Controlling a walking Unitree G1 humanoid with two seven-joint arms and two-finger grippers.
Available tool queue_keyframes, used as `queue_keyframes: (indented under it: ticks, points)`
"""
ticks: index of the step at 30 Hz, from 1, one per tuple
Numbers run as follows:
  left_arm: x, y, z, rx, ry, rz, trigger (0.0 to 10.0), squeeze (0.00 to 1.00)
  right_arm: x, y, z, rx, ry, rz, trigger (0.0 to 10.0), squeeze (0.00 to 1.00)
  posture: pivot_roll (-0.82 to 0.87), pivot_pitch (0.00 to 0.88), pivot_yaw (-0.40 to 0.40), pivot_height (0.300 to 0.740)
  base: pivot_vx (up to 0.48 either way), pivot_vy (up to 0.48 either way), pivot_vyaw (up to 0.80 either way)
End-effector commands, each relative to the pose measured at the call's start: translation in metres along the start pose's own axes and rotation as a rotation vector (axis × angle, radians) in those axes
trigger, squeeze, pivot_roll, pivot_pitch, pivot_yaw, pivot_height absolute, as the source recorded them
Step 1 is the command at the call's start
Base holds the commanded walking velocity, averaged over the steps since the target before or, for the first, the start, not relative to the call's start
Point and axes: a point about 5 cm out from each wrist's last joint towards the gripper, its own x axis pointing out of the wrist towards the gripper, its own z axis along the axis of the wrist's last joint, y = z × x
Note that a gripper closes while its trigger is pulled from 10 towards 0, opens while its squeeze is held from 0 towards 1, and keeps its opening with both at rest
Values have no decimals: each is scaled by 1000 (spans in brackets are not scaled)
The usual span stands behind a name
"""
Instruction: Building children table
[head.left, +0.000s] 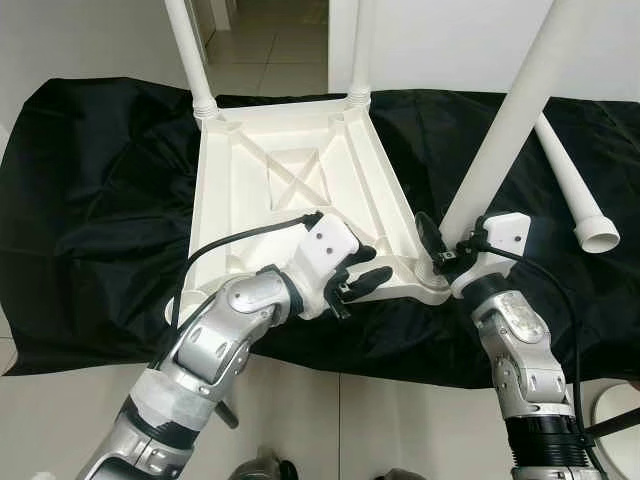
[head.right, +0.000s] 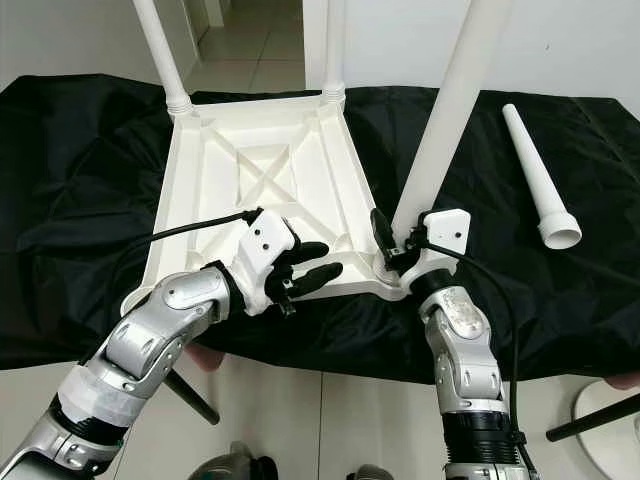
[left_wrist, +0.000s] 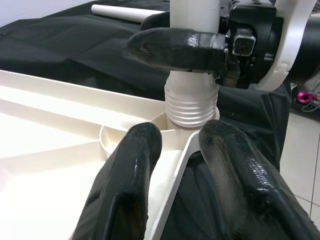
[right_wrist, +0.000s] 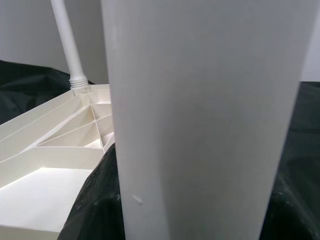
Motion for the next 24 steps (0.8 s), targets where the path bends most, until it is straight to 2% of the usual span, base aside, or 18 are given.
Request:
queue_keyframes:
  ticks: [1, 24]
  points:
    - [-2, 3, 5, 20, 1, 32, 10000, 0, -1, 0, 4, -5, -26, 8, 10000, 0, -44, 9, 76, 740, 0, 0, 0]
    - [-3, 2, 4, -2, 30, 17, 10000, 0, -2, 2, 9, -4, -43, 41, 10000, 0, -34, 17, 73, 740, 0, 0, 0]
